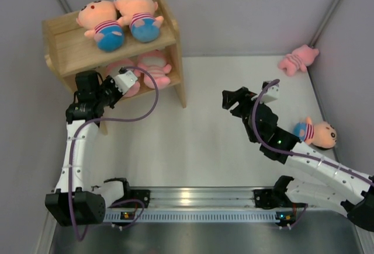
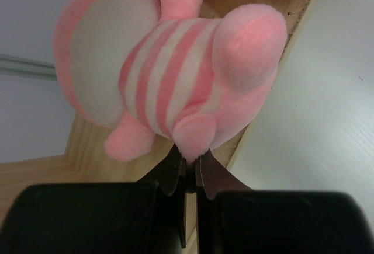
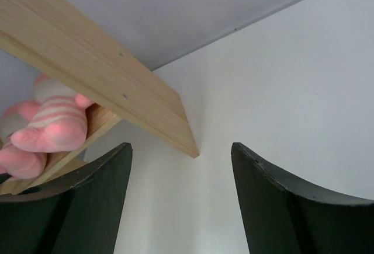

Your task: Place and organize the stuffed toys onto the shelf

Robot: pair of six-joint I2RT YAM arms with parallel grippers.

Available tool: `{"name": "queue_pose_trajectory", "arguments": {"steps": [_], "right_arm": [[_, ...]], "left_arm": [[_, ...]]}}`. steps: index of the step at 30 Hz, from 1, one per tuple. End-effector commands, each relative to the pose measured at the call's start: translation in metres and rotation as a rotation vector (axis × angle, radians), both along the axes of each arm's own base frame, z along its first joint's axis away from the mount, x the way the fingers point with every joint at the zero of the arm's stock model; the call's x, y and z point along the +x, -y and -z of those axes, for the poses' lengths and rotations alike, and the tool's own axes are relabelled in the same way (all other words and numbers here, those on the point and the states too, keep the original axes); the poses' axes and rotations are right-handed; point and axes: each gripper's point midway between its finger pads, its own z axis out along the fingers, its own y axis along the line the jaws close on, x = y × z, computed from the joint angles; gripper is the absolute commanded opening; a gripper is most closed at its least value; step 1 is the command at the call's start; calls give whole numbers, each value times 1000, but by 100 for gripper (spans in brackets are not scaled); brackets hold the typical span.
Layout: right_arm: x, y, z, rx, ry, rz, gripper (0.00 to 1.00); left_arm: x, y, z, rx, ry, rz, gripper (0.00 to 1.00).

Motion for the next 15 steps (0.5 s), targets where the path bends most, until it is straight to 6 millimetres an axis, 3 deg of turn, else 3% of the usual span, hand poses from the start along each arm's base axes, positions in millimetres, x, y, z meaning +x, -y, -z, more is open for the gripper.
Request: {"name": "queue_pose_trajectory", "arguments": {"steps": [1,9,15], "right_arm": [[-2,13,-1,-14,3,1,69],[3,16,1,-13,-5,-3,69],[4,14,-1,-12,-2,-14,70]], "left_arm": [[5,-8,-27,-40,84,-77,0],[-12,-14,-14,-30,86,-125,0],[-3,-6,-12,-66,88,-88,0]]}}
